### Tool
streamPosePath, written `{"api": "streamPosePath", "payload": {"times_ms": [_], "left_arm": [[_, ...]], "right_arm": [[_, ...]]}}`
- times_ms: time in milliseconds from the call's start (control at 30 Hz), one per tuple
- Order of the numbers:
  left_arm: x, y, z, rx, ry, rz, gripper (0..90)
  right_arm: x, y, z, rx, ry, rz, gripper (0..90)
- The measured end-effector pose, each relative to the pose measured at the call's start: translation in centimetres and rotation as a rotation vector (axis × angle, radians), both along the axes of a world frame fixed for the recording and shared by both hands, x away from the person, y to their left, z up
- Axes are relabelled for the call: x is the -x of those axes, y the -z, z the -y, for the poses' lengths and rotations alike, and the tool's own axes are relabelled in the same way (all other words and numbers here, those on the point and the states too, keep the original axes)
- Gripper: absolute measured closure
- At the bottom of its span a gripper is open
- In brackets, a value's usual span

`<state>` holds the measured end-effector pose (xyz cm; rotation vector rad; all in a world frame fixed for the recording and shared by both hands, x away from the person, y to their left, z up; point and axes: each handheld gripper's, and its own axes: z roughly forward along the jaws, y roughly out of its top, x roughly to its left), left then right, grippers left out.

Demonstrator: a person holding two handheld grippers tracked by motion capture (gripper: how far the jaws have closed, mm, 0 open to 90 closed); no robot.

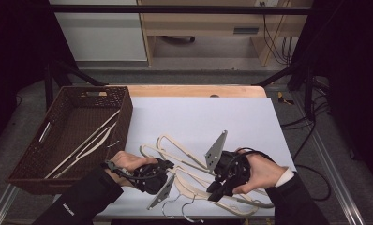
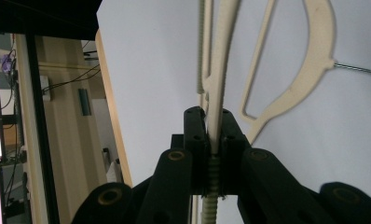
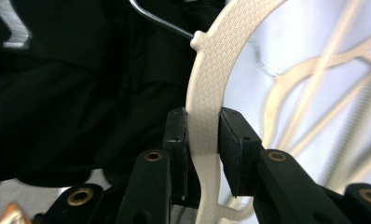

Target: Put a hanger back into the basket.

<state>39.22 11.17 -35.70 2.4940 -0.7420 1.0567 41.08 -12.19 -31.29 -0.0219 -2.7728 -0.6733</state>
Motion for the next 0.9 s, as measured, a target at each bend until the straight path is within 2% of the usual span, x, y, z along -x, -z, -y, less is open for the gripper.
{"api": "streamPosePath", "payload": {"times_ms": [33,67,100,133,233,300,367,400,467,500,567,600,633,700,833,900], "left_arm": [[-0.1,-0.2,0.0,-0.015,-0.007,-0.005,85.2],[-0.1,-0.3,-0.1,-0.012,-0.019,0.001,85.3],[-0.1,-0.2,-0.2,0.002,-0.027,-0.016,85.3],[-0.2,-0.3,-0.2,-0.025,-0.038,0.008,85.3],[-0.5,0.0,-0.3,-0.008,-0.091,-0.055,85.3],[-0.7,-0.2,-0.4,0.001,-0.121,-0.072,85.3],[-1.1,-0.6,-0.7,0.018,-0.16,-0.116,85.3],[-1.3,-0.8,-0.7,0.023,-0.172,-0.129,85.4],[-1.5,-1.3,-1.0,0.052,-0.199,-0.16,85.4],[-1.6,-1.5,-1.0,0.052,-0.209,-0.161,85.4],[-1.7,-1.9,-1.1,0.072,-0.228,-0.169,85.4],[-1.9,-2.2,-1.1,0.079,-0.239,-0.178,85.4],[-2.0,-2.4,-1.2,0.091,-0.248,-0.185,85.4],[-2.2,-2.8,-1.3,0.106,-0.265,-0.202,85.4],[-2.9,-3.8,-2.0,0.148,-0.307,-0.252,85.4],[-3.1,-4.2,-2.4,0.165,-0.329,-0.269,85.4]], "right_arm": [[0.0,-0.1,0.1,-0.004,0.006,0.024,72.1],[-0.1,-0.2,0.3,-0.012,0.021,0.043,70.0],[-0.2,-0.3,0.5,-0.012,0.033,0.063,68.2],[-0.2,-0.5,0.7,-0.029,0.045,0.07,65.5],[-0.7,-1.5,1.9,-0.101,0.102,0.118,62.9],[-1.0,-2.2,3.2,-0.143,0.189,0.171,59.2],[-1.5,-2.8,4.6,-0.194,0.286,0.227,57.5],[-1.8,-3.1,5.6,-0.226,0.348,0.262,52.5],[-2.2,-3.3,7.3,-0.286,0.457,0.327,48.5],[-2.4,-3.3,8.1,-0.307,0.503,0.35,45.4],[-2.9,-3.0,9.5,-0.334,0.589,0.388,42.4],[-3.0,-2.9,10.0,-0.333,0.621,0.393,41.0],[-3.4,-2.4,10.8,-0.327,0.685,0.416,39.5],[-3.6,-1.9,11.7,-0.326,0.743,0.447,37.3],[-4.5,-0.3,14.1,-0.375,0.915,0.516,24.1],[-4.9,0.7,15.1,-0.395,0.974,0.542,19.0]]}}
